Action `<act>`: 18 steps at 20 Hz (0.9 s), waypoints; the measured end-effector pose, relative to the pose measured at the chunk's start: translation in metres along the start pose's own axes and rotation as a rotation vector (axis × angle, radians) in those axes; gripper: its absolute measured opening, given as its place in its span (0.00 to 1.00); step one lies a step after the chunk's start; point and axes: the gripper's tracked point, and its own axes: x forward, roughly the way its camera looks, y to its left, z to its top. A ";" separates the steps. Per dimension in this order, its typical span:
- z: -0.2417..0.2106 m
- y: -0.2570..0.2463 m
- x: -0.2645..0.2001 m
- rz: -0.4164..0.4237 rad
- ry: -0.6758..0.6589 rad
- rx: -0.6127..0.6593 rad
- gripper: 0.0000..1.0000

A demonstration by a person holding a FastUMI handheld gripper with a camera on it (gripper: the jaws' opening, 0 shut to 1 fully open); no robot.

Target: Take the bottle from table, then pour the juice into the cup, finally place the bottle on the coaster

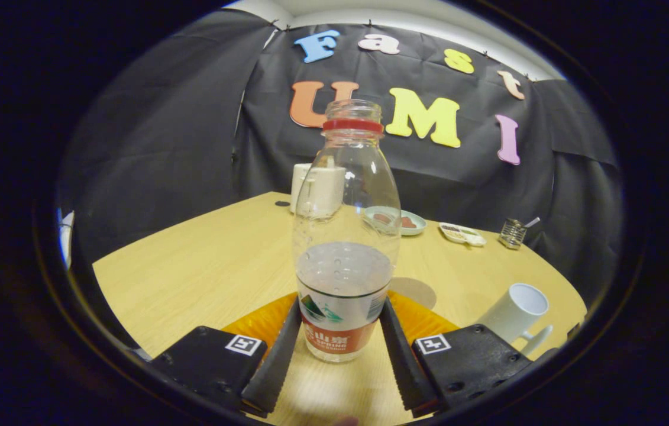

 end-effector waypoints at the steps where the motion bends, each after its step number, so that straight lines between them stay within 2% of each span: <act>1: 0.003 -0.001 -0.001 0.004 -0.005 0.018 0.79; 5: 0.019 0.000 -0.012 0.042 -0.030 0.107 0.77; 9: 0.033 0.004 -0.026 0.120 -0.046 0.233 0.76; 15: 0.048 0.002 -0.038 0.210 -0.045 0.464 0.74; 18: 0.062 -0.005 -0.041 0.269 -0.060 0.645 0.74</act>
